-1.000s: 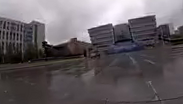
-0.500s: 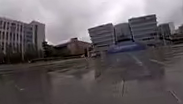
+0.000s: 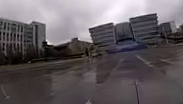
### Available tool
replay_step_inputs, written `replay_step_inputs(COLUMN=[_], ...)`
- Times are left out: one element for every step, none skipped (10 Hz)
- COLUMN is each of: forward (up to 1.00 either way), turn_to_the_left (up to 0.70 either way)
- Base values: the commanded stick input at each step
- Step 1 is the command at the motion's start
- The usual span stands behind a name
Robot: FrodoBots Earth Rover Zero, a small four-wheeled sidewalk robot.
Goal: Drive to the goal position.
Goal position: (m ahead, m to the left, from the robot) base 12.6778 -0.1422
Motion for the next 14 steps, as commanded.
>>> replay_step_inputs(forward=[1.0, 1.0, 1.0, 1.0, 1.0, 1.0, 1.0, 1.0, 1.0, 1.0, 1.0, 1.0, 1.0, 1.0], turn_to_the_left=[-0.01, -0.17, -0.38, -0.38, -0.38, -0.38, -0.27, -0.09, 0.0, 0.0, 0.0, 0.0, 0.0, 0.0])
